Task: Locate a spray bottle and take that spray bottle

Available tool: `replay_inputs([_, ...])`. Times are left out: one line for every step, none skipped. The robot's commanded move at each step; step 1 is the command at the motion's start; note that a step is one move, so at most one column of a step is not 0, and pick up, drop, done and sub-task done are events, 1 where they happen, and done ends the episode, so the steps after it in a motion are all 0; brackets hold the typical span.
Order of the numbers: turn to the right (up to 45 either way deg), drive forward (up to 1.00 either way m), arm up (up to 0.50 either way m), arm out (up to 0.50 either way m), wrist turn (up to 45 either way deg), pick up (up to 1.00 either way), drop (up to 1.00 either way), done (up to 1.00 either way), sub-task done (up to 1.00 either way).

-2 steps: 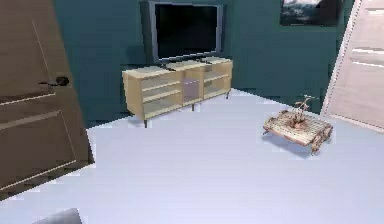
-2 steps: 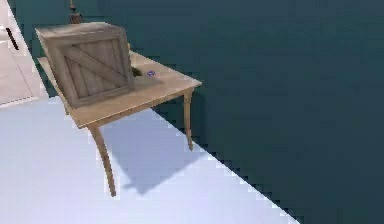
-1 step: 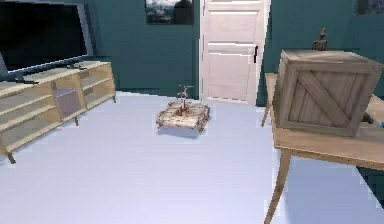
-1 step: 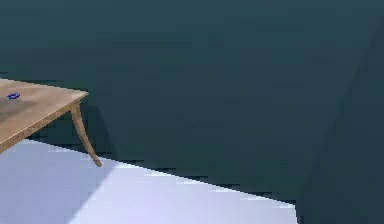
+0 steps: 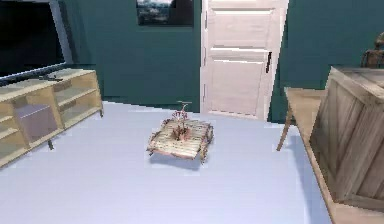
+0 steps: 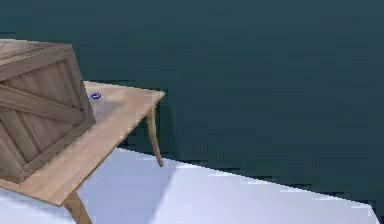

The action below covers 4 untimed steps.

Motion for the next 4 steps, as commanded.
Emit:
replay_inputs([-45.0, 0.0, 0.0, 0.0, 0.0, 0.0, 0.0, 0.0, 0.0])
replay_inputs([-33.0, 0.0, 0.0, 0.0, 0.0, 0.0, 0.0, 0.0, 0.0])
replay_inputs([0.0, 1.0, 0.0, 0.0, 0.0, 0.0, 0.0, 0.0, 0.0])
replay_inputs([-18.0, 0.0, 0.0, 0.0, 0.0, 0.0, 0.0, 0.0, 0.0])
